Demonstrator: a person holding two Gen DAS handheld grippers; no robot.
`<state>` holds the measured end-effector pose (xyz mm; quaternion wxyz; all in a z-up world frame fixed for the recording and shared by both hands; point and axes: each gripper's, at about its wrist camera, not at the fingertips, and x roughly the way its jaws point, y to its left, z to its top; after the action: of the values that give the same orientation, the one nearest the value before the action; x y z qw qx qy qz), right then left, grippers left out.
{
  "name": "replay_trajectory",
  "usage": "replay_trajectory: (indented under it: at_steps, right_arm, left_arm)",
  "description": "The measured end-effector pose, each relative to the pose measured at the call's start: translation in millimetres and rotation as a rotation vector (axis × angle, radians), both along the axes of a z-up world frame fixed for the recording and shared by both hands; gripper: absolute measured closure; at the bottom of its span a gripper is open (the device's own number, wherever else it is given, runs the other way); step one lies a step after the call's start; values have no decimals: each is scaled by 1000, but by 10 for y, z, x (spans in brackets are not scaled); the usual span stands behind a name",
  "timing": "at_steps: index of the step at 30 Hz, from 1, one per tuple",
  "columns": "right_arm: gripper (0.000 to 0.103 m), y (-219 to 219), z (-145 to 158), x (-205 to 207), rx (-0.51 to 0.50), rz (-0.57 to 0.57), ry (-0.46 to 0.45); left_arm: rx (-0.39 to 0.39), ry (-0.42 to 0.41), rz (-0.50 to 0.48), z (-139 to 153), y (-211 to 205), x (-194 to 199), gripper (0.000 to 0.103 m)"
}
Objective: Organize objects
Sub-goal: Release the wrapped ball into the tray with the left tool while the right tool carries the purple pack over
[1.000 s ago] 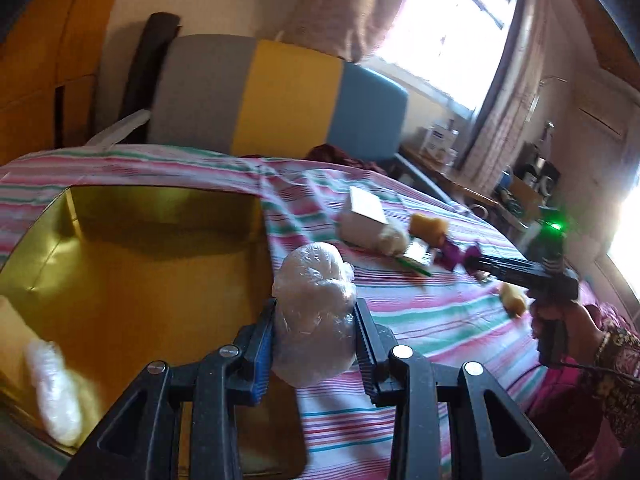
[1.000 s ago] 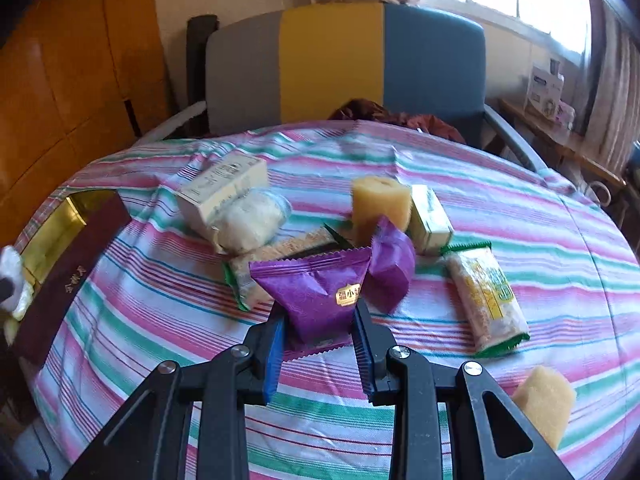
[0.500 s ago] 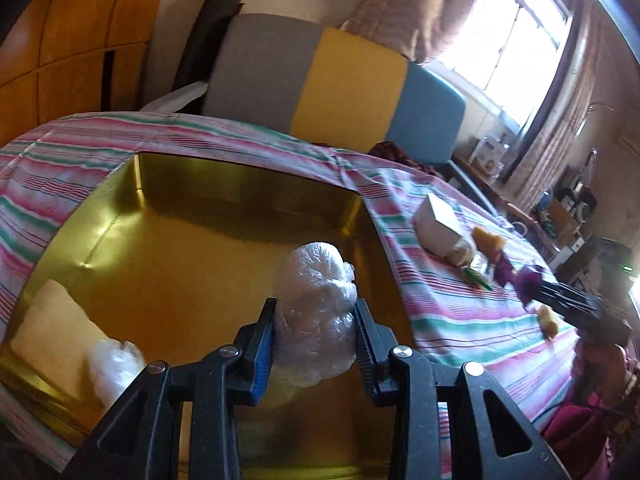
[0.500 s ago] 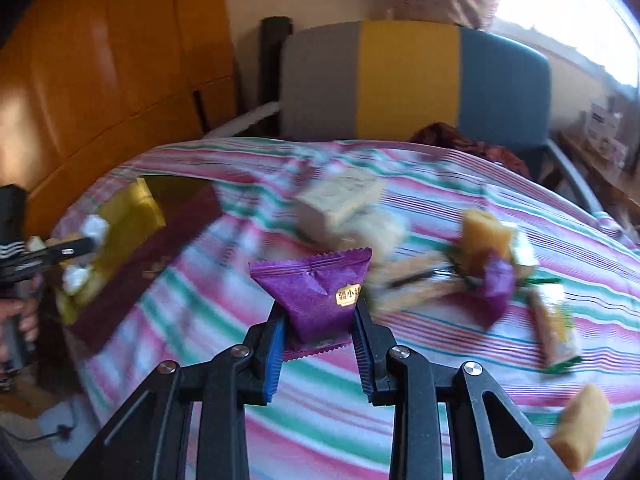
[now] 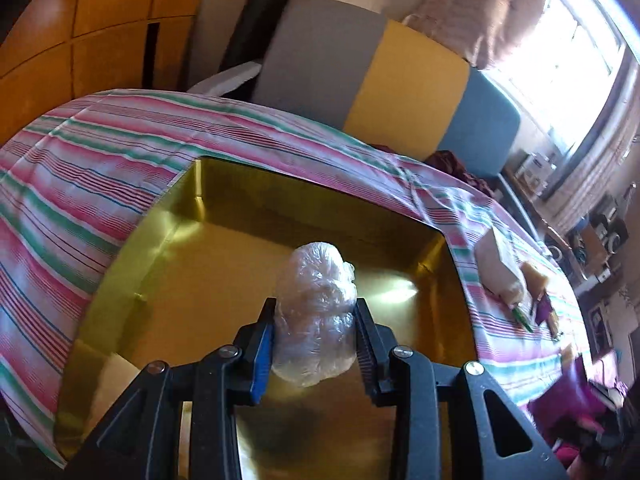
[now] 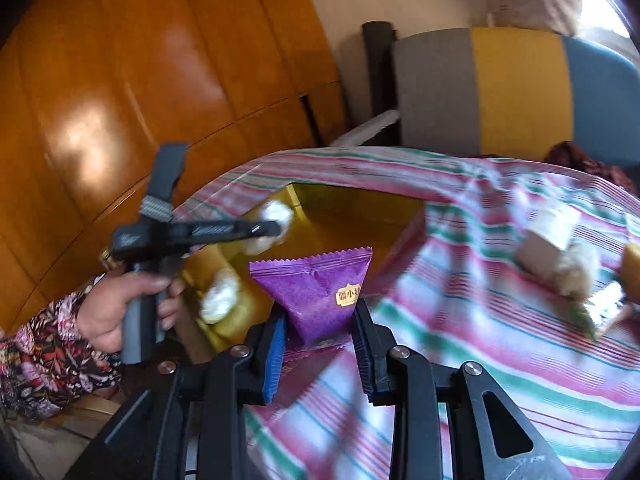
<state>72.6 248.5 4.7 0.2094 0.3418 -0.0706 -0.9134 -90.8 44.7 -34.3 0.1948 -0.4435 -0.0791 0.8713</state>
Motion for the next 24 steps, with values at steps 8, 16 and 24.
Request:
replay_trajectory:
  at_steps: [8, 16, 24]
  right_arm:
    - [71, -509, -90, -107, -5, 50, -33]
    - [71, -683, -220, -238, -30, 73, -79]
    - [71, -712, -345, -384, -23, 70, -126]
  left_arm:
    - [3, -64, 87, -105, -258, -152, 66]
    - [4, -62, 125, -105, -356, -115, 41]
    - [122, 71, 207, 154, -691, 301, 41]
